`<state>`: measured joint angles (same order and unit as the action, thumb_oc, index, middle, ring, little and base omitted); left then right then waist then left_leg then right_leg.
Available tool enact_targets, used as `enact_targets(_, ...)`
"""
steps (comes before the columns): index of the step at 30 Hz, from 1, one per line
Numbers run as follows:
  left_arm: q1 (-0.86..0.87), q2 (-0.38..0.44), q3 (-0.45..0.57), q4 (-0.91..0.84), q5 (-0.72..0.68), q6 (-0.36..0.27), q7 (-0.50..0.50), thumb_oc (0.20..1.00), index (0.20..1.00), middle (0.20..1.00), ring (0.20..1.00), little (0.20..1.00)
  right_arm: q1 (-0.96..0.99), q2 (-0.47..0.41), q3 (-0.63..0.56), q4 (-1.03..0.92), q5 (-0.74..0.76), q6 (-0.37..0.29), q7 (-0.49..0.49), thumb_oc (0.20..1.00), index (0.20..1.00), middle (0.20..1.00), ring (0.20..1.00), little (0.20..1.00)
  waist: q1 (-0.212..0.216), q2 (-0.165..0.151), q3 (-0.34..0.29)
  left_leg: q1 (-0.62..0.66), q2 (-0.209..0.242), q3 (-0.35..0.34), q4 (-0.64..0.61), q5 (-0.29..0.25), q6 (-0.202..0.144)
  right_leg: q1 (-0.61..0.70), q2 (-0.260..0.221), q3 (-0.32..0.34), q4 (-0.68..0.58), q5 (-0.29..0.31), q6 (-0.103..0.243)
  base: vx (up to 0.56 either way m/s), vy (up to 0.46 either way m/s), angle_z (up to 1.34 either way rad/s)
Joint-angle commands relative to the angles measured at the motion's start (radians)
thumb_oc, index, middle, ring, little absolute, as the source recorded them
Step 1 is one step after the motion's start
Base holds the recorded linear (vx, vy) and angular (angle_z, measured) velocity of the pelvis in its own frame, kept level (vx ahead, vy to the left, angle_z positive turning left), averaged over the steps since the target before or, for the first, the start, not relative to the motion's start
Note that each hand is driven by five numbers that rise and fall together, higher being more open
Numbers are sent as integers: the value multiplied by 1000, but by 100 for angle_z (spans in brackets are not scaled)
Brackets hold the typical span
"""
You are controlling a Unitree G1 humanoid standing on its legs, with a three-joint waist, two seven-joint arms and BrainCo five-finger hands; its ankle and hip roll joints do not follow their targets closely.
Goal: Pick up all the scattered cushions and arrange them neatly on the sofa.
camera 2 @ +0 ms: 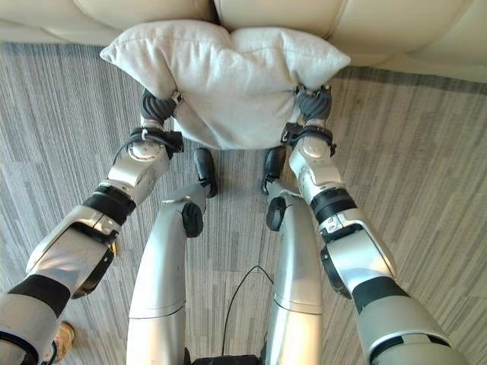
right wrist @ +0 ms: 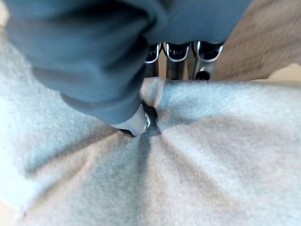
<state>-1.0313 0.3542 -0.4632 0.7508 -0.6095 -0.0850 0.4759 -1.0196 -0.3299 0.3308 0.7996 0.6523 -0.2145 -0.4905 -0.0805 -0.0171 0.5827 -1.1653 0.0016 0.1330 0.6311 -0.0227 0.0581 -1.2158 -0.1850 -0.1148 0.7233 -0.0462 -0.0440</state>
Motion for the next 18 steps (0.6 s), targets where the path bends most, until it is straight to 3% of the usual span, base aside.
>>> enact_targets(1,-3,-163,-49,-167,81,-130,-55,200,200,200,200,200,33,100,28,-118,-86,-79,53,200,200,200,200,200,18,24,-154,64,-11,-52,-17,-104,-75,70,35,37,-50,-106,90,-153,-13,-16)
enact_targets(8,300,-148,27,-302,115,-127,-62,200,200,200,200,200,353,112,-40,-252,-133,-56,80,200,200,200,200,200,32,11,-184,485,-6,-54,-388,11,-107,493,62,-19,-424,4,125,-13,-35,-10)
enact_targets(11,644,-113,96,-454,125,-95,-128,200,200,200,200,200,667,89,-63,-422,-193,2,168,200,200,200,200,200,42,-5,-257,830,9,-21,-615,62,-120,839,83,-45,-646,56,150,194,-71,-13)
enact_targets(15,774,-96,133,-508,125,-72,-149,200,200,200,200,200,780,72,-88,-487,-225,29,196,200,200,200,200,200,47,-3,-298,950,19,-9,-712,86,-130,954,91,-60,-732,72,159,132,-26,-9)
enact_targets(18,865,-83,153,-534,128,-50,-174,200,200,200,200,200,865,66,-108,-521,-244,49,219,200,200,200,200,200,47,-2,-328,1015,22,-1,-718,77,-135,1035,97,-69,-774,73,162,70,-18,5)
